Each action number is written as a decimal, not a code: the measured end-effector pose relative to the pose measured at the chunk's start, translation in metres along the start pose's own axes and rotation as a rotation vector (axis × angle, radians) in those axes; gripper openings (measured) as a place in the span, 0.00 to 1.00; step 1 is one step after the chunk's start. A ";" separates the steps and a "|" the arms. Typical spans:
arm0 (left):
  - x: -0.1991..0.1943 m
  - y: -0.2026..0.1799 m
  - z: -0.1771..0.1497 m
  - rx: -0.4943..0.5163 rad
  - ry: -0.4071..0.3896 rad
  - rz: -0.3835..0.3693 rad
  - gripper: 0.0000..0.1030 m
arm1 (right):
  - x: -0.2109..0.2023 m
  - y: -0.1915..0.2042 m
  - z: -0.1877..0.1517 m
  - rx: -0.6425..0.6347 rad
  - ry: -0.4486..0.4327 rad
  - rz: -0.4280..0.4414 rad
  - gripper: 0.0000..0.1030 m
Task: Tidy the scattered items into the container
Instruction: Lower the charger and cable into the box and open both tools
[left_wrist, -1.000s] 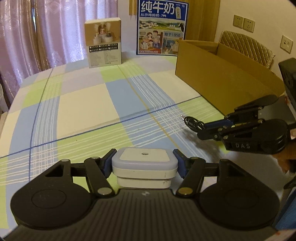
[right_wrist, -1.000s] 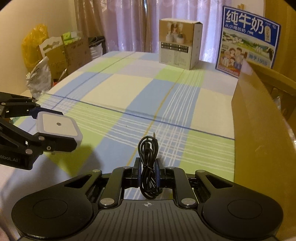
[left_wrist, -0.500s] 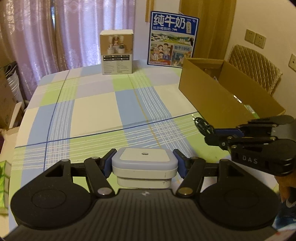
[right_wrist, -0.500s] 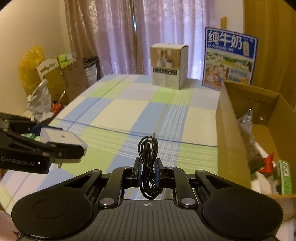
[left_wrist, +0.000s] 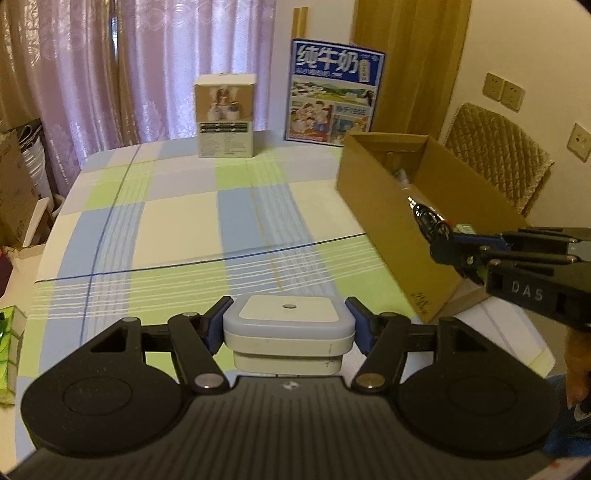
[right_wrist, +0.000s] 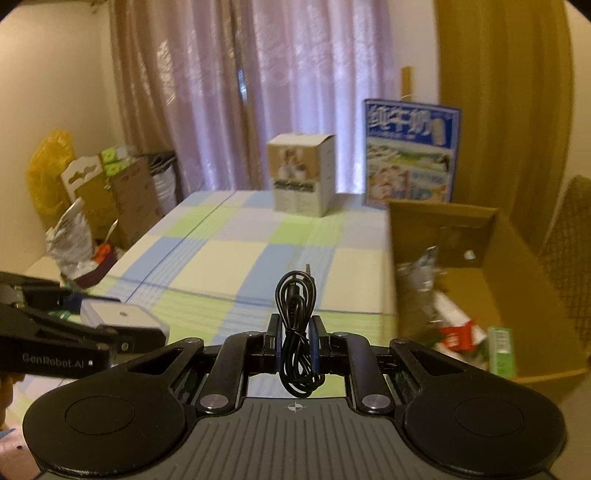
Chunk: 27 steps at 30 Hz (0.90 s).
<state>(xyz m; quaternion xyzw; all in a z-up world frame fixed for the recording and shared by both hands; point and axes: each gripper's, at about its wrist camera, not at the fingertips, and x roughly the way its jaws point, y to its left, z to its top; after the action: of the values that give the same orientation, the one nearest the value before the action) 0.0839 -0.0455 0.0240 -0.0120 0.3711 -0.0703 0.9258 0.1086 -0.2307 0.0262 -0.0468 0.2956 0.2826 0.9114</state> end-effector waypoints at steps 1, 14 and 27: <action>0.000 -0.008 0.003 0.005 -0.002 -0.012 0.59 | -0.005 -0.007 0.002 0.008 -0.007 -0.012 0.11; 0.040 -0.129 0.068 0.091 -0.061 -0.200 0.59 | -0.042 -0.142 0.024 0.111 -0.029 -0.184 0.11; 0.105 -0.168 0.098 0.132 -0.086 -0.254 0.73 | -0.014 -0.202 0.014 0.186 0.014 -0.182 0.11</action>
<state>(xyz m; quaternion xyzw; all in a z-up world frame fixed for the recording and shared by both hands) 0.2059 -0.2295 0.0352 -0.0012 0.3212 -0.2105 0.9233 0.2162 -0.4029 0.0294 0.0094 0.3213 0.1698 0.9316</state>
